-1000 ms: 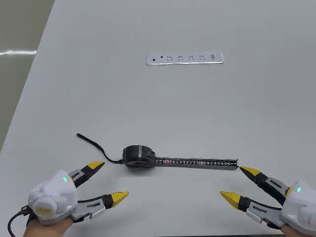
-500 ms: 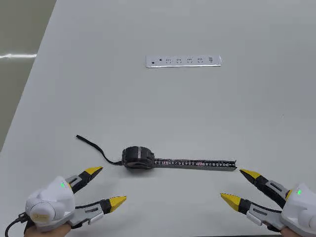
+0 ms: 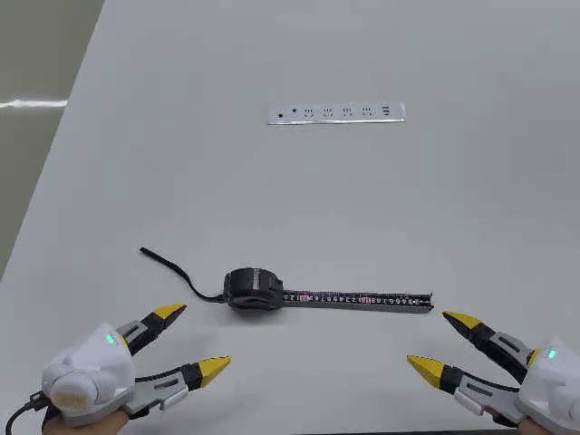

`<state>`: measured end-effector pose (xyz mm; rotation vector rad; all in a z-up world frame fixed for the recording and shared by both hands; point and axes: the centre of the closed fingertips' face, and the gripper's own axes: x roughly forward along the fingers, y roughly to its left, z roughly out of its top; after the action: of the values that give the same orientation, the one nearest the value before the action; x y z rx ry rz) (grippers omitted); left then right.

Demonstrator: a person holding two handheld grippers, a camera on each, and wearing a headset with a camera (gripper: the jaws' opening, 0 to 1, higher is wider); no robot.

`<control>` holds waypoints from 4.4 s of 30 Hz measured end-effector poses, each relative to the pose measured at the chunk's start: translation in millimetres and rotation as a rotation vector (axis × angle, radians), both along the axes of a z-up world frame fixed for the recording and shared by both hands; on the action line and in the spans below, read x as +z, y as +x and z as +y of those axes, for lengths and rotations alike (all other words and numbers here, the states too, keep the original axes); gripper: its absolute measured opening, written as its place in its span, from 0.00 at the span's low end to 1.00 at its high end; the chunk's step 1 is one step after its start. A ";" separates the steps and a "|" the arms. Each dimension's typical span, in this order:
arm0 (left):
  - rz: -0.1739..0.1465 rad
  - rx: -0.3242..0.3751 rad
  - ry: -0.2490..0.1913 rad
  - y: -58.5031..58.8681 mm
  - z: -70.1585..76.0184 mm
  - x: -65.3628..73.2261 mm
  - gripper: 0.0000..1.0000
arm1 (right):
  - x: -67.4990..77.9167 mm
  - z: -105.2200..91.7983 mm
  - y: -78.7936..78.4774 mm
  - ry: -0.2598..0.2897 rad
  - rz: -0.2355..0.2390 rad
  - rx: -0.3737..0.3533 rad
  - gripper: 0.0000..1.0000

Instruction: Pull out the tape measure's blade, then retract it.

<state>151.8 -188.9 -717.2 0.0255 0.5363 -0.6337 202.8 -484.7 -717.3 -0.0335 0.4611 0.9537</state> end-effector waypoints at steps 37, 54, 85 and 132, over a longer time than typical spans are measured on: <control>0.003 0.052 -0.010 -21.3 13.5 0.6 0.62 | -0.6 -16.3 -19.1 -0.017 0.001 -0.038 0.55; 0.031 0.093 0.008 -37.7 30.4 -8.0 0.62 | -5.6 -26.9 -32.0 -0.029 0.017 -0.059 0.56; 0.027 0.091 0.007 -33.5 25.6 -7.3 0.62 | -11.3 -22.1 -32.5 -0.026 0.027 -0.046 0.55; 0.076 0.076 0.068 -2.2 -0.8 -14.3 0.77 | -6.9 -6.7 -4.9 -0.033 -0.005 0.007 0.55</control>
<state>149.6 -189.6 -731.5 0.0453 0.6291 -0.5436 197.8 -491.3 -724.2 -0.0668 0.4725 0.9525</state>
